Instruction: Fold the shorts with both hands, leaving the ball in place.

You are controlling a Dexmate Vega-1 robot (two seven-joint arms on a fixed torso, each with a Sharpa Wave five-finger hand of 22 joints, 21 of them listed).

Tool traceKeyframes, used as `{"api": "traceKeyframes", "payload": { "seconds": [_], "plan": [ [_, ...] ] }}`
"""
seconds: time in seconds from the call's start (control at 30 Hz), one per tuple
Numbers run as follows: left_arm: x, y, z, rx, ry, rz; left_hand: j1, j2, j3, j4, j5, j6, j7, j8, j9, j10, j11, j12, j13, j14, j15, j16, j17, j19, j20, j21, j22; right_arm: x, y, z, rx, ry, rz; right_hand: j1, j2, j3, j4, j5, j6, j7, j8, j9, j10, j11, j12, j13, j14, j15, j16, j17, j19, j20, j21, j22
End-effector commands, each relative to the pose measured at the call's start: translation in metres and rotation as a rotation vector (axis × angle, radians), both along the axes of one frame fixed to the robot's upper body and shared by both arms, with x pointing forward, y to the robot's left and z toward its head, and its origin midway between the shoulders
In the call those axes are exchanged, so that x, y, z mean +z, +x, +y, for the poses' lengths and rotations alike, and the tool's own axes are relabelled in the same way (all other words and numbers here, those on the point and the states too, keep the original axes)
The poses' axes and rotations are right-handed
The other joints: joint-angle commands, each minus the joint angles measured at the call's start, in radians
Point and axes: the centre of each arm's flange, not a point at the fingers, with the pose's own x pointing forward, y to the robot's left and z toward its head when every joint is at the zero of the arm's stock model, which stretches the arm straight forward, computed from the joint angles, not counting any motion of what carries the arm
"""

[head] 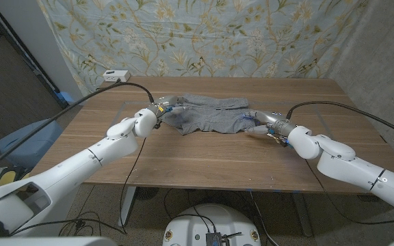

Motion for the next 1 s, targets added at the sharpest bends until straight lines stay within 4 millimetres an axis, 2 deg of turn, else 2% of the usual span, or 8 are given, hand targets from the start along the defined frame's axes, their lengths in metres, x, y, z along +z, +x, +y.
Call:
{"api": "traceKeyframes", "payload": {
  "seconds": [0.03, 0.13, 0.3, 0.7, 0.77, 0.8, 0.93, 1.0],
  "plan": [
    [-0.003, 0.006, -0.001, -0.049, -0.019, 0.121, -0.013, 0.0, 0.0, -0.002, 0.007, 0.016, 0.01, -0.004, 0.001, 0.015, 0.006, 0.01, 0.0, 0.022, 0.003, 0.009, 0.001, -0.003, 0.004, -0.007, 0.001, -0.018, 0.01, 0.017, -0.006, -0.05, -0.085, 0.036, 0.005, 0.016, -0.021, 0.009, -0.009, -0.006, 0.009, 0.0, -0.008, -0.005, 0.005, -0.001, -0.01, -0.035, 0.003, -0.002, 0.004, -0.013, -0.003, 0.002],
    [-0.003, 0.007, 0.0, -0.05, -0.02, 0.132, -0.017, 0.001, -0.001, -0.001, 0.008, 0.021, 0.013, -0.004, 0.001, 0.023, 0.009, 0.013, -0.002, 0.031, 0.004, 0.012, 0.0, 0.003, 0.004, -0.006, 0.002, -0.022, 0.013, 0.019, -0.014, -0.051, -0.127, 0.058, 0.014, 0.028, -0.033, 0.012, -0.009, -0.009, 0.013, 0.0, -0.007, -0.01, 0.009, -0.003, -0.011, -0.041, 0.006, -0.006, 0.006, -0.019, -0.004, 0.002],
    [-0.003, 0.008, 0.001, -0.057, -0.025, 0.143, -0.023, 0.002, -0.002, -0.001, 0.008, 0.032, 0.019, -0.003, 0.001, 0.034, 0.007, 0.017, -0.005, 0.045, 0.008, 0.016, -0.002, 0.011, 0.001, -0.005, 0.002, -0.026, 0.019, 0.022, -0.033, -0.04, -0.199, 0.075, 0.041, 0.044, -0.036, 0.014, 0.012, -0.019, 0.024, 0.0, 0.027, -0.019, 0.026, -0.006, 0.009, -0.062, 0.021, -0.005, 0.025, -0.034, 0.0, 0.002],
    [-0.004, 0.009, 0.006, -0.064, -0.038, 0.164, -0.033, 0.003, -0.005, 0.001, 0.008, 0.038, 0.024, -0.006, 0.001, 0.042, 0.012, 0.019, -0.009, 0.057, 0.011, 0.019, -0.003, 0.015, 0.002, -0.007, 0.002, -0.031, 0.039, 0.031, -0.07, -0.055, -0.351, 0.137, 0.055, 0.073, -0.059, 0.007, 0.115, -0.033, 0.055, -0.002, 0.128, -0.044, 0.06, -0.015, 0.121, -0.109, 0.065, -0.012, 0.094, -0.05, 0.024, 0.003],
    [-0.004, 0.009, 0.007, -0.063, -0.039, 0.167, -0.036, 0.003, -0.006, 0.002, 0.009, 0.038, 0.026, -0.006, 0.001, 0.044, 0.013, 0.02, -0.01, 0.058, 0.012, 0.019, -0.003, 0.015, 0.002, -0.007, 0.002, -0.032, 0.04, 0.033, -0.065, -0.046, -0.381, 0.166, 0.073, 0.081, -0.057, -0.001, 0.184, -0.049, 0.072, -0.003, 0.193, -0.053, 0.077, -0.018, 0.217, -0.145, 0.112, -0.001, 0.133, -0.068, 0.041, 0.005],
    [-0.004, 0.009, 0.007, -0.061, -0.039, 0.168, -0.037, 0.004, -0.007, 0.003, 0.009, 0.038, 0.026, -0.007, 0.001, 0.044, 0.014, 0.02, -0.01, 0.059, 0.014, 0.019, -0.003, 0.016, 0.001, -0.007, 0.002, -0.031, 0.041, 0.034, -0.062, -0.042, -0.394, 0.179, 0.087, 0.085, -0.053, -0.008, 0.254, -0.047, 0.093, -0.003, 0.256, -0.051, 0.094, -0.02, 0.269, -0.155, 0.141, 0.011, 0.158, -0.073, 0.055, 0.007],
    [-0.005, 0.011, 0.007, -0.061, -0.04, 0.176, -0.041, 0.005, -0.008, 0.004, 0.009, 0.038, 0.027, -0.009, 0.001, 0.046, 0.013, 0.02, -0.011, 0.06, 0.015, 0.019, -0.003, 0.016, 0.002, -0.008, 0.002, -0.029, 0.042, 0.04, -0.041, -0.031, -0.449, 0.213, 0.122, 0.106, -0.039, -0.032, 0.481, -0.052, 0.154, -0.004, 0.424, -0.044, 0.137, -0.025, 0.384, -0.166, 0.205, 0.042, 0.198, -0.084, 0.091, 0.014],
    [-0.006, 0.011, 0.007, -0.061, -0.037, 0.182, -0.043, 0.005, -0.008, 0.005, 0.009, 0.038, 0.028, -0.009, 0.001, 0.046, 0.014, 0.02, -0.012, 0.06, 0.014, 0.019, -0.003, 0.016, 0.003, -0.008, 0.002, -0.028, 0.042, 0.042, -0.029, -0.029, -0.476, 0.219, 0.138, 0.123, -0.028, -0.037, 0.54, -0.042, 0.165, -0.006, 0.48, -0.044, 0.151, -0.027, 0.417, -0.17, 0.217, 0.049, 0.204, -0.086, 0.104, 0.017]
  ]
}}
